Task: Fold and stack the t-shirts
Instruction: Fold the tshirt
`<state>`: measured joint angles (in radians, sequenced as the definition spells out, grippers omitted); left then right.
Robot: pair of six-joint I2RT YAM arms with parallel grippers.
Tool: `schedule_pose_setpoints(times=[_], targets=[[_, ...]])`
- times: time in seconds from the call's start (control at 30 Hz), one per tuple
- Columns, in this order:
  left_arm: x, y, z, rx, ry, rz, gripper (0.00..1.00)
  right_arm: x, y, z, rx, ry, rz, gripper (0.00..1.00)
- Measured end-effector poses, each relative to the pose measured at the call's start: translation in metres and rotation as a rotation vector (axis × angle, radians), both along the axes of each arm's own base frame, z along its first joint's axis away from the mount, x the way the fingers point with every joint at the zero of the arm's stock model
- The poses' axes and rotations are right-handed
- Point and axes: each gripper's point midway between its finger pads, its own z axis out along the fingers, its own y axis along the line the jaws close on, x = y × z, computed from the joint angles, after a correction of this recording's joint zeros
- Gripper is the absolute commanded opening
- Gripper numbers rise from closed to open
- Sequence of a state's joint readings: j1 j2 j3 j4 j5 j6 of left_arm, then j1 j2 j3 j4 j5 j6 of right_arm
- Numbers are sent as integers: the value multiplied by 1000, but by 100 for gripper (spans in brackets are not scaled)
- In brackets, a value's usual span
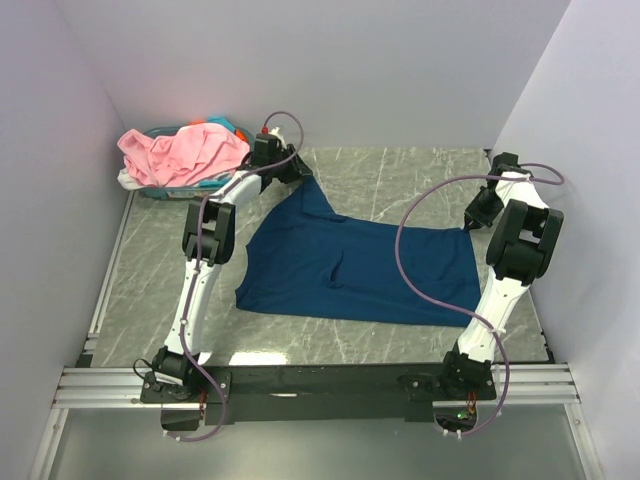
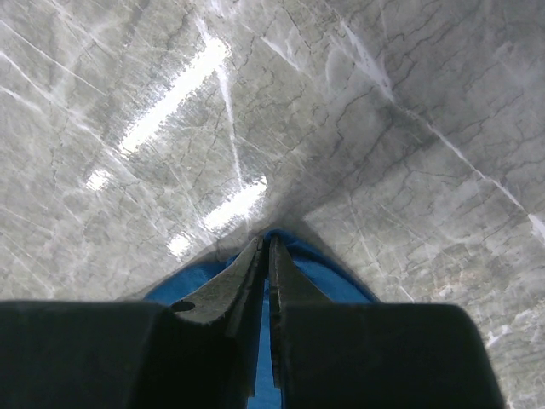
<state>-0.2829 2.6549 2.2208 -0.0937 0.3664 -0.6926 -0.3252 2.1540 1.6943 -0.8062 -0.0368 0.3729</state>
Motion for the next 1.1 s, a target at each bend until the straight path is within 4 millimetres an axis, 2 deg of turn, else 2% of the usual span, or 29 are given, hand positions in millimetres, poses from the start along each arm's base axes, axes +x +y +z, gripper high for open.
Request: schedule_pose_setpoints(times=[0.1, 0.33, 0.43, 0.57, 0.77, 1.1], targets=[[0, 0, -4, -6, 8, 4, 28, 0, 0, 0, 2, -1, 1, 11], [0, -1, -9, -13, 22, 10, 13, 0, 1, 0, 5, -1, 1, 11], [0, -2, -9, -24, 22, 11, 0, 0, 1, 0, 6, -2, -2, 10], [1, -4, -8, -39, 21, 9, 1, 0, 1, -1, 6, 0, -3, 9], [6, -3, -2, -81, 16, 35, 0, -4, 0, -3, 0, 13, -9, 0], [19, 4, 20, -181, -14, 62, 0, -6, -9, 7, -55, 24, -25, 0]])
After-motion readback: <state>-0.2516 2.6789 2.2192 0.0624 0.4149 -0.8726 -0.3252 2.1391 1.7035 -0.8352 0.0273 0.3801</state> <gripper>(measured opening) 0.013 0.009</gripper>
